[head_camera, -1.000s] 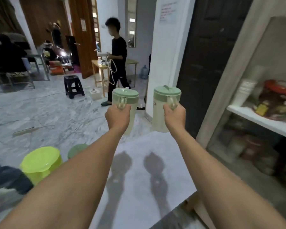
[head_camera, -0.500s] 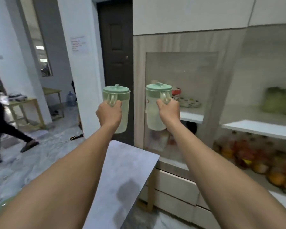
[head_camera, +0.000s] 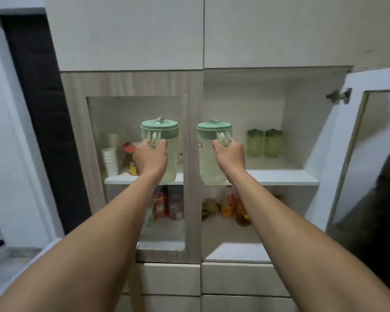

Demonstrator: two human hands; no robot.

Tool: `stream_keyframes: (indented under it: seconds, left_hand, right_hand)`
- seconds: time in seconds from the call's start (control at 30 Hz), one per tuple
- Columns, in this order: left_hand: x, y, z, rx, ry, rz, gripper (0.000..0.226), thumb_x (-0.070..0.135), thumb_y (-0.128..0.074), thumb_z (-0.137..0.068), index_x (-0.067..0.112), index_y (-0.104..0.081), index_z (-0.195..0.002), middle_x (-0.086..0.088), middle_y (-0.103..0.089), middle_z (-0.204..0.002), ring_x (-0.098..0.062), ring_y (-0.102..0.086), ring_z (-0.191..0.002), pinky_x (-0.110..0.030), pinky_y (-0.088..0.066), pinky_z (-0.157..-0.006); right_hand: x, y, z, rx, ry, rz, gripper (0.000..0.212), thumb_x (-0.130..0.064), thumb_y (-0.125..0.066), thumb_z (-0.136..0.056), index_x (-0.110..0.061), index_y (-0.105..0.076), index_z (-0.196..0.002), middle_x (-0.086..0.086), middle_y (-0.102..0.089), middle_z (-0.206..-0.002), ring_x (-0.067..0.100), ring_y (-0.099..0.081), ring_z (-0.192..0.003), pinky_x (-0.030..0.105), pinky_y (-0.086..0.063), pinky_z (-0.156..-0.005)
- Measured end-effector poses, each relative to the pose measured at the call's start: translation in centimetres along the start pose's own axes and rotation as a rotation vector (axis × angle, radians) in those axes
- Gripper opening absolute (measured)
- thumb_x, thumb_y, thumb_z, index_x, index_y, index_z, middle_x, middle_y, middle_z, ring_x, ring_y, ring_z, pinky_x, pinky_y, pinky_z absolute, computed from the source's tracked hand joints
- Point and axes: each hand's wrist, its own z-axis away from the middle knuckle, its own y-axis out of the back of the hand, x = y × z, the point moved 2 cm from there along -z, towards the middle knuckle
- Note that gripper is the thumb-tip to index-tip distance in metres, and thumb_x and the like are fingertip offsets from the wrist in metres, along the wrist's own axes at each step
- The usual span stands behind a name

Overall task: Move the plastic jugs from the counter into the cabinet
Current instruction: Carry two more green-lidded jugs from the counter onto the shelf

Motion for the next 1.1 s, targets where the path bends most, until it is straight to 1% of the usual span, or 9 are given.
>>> stream_keyframes:
  seconds: [0.17,0.3,0.4,0.5,0.57,0.63,0.8,0.97,1.1]
  left_hand:
    - [2.8,-8.6,1.9,-0.089,-0.009,0.084,0.017,0.030,-0.061,-0.086,0.013,-0.066,-0.083,-0.002,-0.064,-0.074,-0.019,-0.060,-0.068,-0.022,-0.042,-0.056]
    - [3.5,-14.6,2.9,-0.131,0.005,0.137,0.021,0.034,-0.062,-0.082,0.014,-0.069,-0.085,-0.005,-0.070,-0.082,-0.025,-0.066,-0.078,-0.034,-0.053,-0.069]
    - [4.0,-18.7,3.8,-0.158,0.020,0.153,0.019,0.032,-0.063,-0.084,0.013,-0.068,-0.085,-0.002,-0.066,-0.076,-0.019,-0.061,-0.070,-0.027,-0.042,-0.058]
    - [4.3,-21.7,4.4,-0.187,0.027,0.162,0.019,0.030,-0.063,-0.085,0.012,-0.069,-0.085,-0.002,-0.066,-0.076,-0.019,-0.060,-0.069,-0.026,-0.037,-0.055]
    - [4.1,-24.0,4.2,-0.204,0.042,0.176,0.021,0.031,-0.063,-0.084,0.012,-0.070,-0.083,-0.004,-0.067,-0.076,-0.022,-0.062,-0.071,-0.027,-0.041,-0.054]
    - [3.6,-26.3,3.8,-0.216,0.054,0.173,0.022,0.033,-0.062,-0.081,0.012,-0.069,-0.080,-0.004,-0.068,-0.074,-0.024,-0.064,-0.072,-0.032,-0.049,-0.061]
    - [2.2,-31.6,2.0,-0.239,0.047,0.149,0.020,0.031,-0.062,-0.083,0.012,-0.066,-0.080,-0.003,-0.066,-0.072,-0.024,-0.062,-0.071,-0.033,-0.049,-0.065]
    - [0.6,-36.6,-1.6,-0.256,0.066,0.149,0.021,0.031,-0.061,-0.083,0.011,-0.068,-0.081,-0.004,-0.066,-0.072,-0.023,-0.060,-0.067,-0.029,-0.042,-0.055]
    - [-0.2,-41.1,-5.1,-0.240,0.052,0.131,0.026,0.034,-0.060,-0.083,0.010,-0.070,-0.083,-0.008,-0.066,-0.074,-0.029,-0.060,-0.072,-0.031,-0.042,-0.063]
  right_hand:
    - [1.9,6.8,-5.0,0.074,-0.005,0.048,0.014,-0.027,-0.063,-0.086,-0.017,-0.061,-0.077,-0.001,-0.059,-0.068,0.016,-0.052,-0.059,0.028,-0.037,-0.053]
    - [3.9,11.1,-7.9,0.108,-0.015,0.085,0.017,-0.026,-0.062,-0.088,-0.010,-0.068,-0.089,0.004,-0.067,-0.077,0.017,-0.058,-0.064,0.029,-0.041,-0.057]
    - [5.7,14.0,-10.5,0.129,-0.030,0.093,0.014,-0.025,-0.061,-0.089,-0.012,-0.066,-0.090,0.000,-0.063,-0.073,0.017,-0.056,-0.063,0.028,-0.039,-0.055]
    - [7.3,15.6,-12.5,0.154,-0.035,0.092,0.014,-0.024,-0.061,-0.087,-0.011,-0.067,-0.085,0.002,-0.064,-0.071,0.019,-0.057,-0.062,0.031,-0.045,-0.060]
    - [8.3,16.3,-14.0,0.169,-0.047,0.101,0.014,-0.023,-0.061,-0.087,-0.011,-0.066,-0.082,0.001,-0.063,-0.069,0.018,-0.056,-0.061,0.032,-0.044,-0.060]
    - [9.7,16.7,-15.5,0.173,-0.061,0.114,0.014,-0.023,-0.061,-0.087,-0.012,-0.064,-0.080,0.001,-0.061,-0.068,0.017,-0.054,-0.060,0.031,-0.042,-0.058]
    - [12.5,16.5,-19.8,0.205,-0.071,0.096,0.013,-0.019,-0.061,-0.085,-0.017,-0.058,-0.073,-0.003,-0.053,-0.062,0.014,-0.046,-0.053,0.029,-0.037,-0.053]
    - [14.9,14.9,-24.6,0.210,-0.095,0.105,0.011,-0.024,-0.062,-0.087,-0.014,-0.068,-0.087,0.003,-0.068,-0.077,0.019,-0.061,-0.069,0.035,-0.050,-0.066]
    - [16.5,13.6,-29.6,0.250,-0.079,0.088,0.012,-0.023,-0.064,-0.088,-0.014,-0.070,-0.090,0.003,-0.070,-0.081,0.018,-0.063,-0.071,0.034,-0.050,-0.069]
